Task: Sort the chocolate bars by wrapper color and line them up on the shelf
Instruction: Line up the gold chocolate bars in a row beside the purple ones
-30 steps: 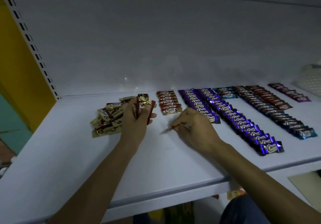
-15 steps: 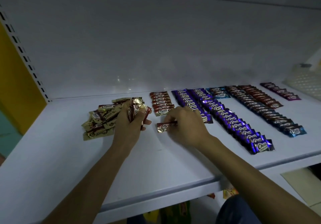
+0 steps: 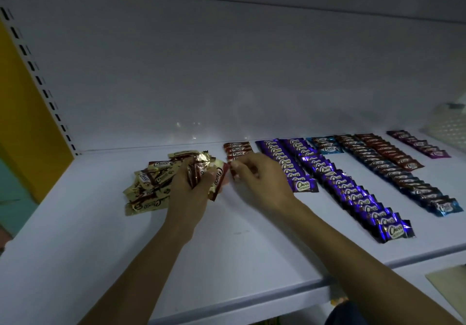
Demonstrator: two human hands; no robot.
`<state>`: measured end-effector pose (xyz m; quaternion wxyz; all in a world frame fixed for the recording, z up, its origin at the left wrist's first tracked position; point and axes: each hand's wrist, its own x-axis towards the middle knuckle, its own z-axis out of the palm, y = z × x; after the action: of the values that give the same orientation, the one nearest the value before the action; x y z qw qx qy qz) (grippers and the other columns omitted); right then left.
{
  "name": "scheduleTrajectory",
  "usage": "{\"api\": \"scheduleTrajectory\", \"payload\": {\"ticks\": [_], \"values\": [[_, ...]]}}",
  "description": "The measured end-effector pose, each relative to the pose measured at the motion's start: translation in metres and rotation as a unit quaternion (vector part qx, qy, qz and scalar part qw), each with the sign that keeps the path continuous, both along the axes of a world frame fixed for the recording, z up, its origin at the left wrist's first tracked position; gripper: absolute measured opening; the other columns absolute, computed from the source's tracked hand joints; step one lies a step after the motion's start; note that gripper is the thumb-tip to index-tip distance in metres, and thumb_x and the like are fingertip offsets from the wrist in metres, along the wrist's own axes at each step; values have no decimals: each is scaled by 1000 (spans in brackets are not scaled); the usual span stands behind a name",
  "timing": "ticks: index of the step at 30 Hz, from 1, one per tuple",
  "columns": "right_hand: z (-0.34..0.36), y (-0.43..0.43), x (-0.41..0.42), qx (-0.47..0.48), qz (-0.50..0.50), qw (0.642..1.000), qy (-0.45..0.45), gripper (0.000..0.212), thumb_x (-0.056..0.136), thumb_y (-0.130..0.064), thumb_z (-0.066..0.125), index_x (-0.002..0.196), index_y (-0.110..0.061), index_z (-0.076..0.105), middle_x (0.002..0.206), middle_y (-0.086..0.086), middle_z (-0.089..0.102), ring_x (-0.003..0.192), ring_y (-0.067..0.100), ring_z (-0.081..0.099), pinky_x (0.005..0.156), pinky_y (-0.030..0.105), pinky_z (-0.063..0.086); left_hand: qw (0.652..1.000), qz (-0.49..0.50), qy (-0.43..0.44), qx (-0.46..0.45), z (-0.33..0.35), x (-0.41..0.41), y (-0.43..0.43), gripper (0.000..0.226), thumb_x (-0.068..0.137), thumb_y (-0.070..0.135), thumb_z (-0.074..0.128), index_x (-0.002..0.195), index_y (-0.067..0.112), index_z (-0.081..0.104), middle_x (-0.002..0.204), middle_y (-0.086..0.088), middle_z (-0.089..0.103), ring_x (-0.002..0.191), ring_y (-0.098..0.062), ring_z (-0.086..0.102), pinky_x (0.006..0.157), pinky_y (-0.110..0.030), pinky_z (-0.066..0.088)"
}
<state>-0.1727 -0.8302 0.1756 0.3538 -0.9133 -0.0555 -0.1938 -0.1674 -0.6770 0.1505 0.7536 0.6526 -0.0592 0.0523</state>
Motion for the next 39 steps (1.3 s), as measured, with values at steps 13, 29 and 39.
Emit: {"api": "scheduleTrajectory", "payload": {"ticks": [13, 29, 39], "values": [[13, 1, -17, 350, 62, 934, 32, 15, 91, 3, 55, 84, -10, 57, 62, -2, 54, 55, 5, 51, 57, 15, 45, 1000, -6, -7, 4, 3, -6, -3, 13, 95, 13, 55, 107, 9, 59, 94, -2, 70, 62, -10, 68, 47, -19, 50], [11, -38, -38, -272, 11, 959, 79, 18, 86, -39, 64, 101, -30, 69, 102, -5, 60, 106, 18, 49, 79, 30, 22, 994, 9, -30, 102, 8, -9, -4, 26, 85, 31, 69, 93, 7, 60, 74, 0, 71, 44, -12, 55, 41, -15, 37], [14, -29, 5, -284, -31, 957, 57, 17, 83, -26, 66, 100, -26, 67, 107, -4, 61, 109, 20, 48, 85, 32, 25, 995, 20, -38, 95, 9, -10, -4, 36, 82, 32, 71, 95, 0, 61, 72, -1, 70, 42, -9, 51, 40, -14, 36]]}}
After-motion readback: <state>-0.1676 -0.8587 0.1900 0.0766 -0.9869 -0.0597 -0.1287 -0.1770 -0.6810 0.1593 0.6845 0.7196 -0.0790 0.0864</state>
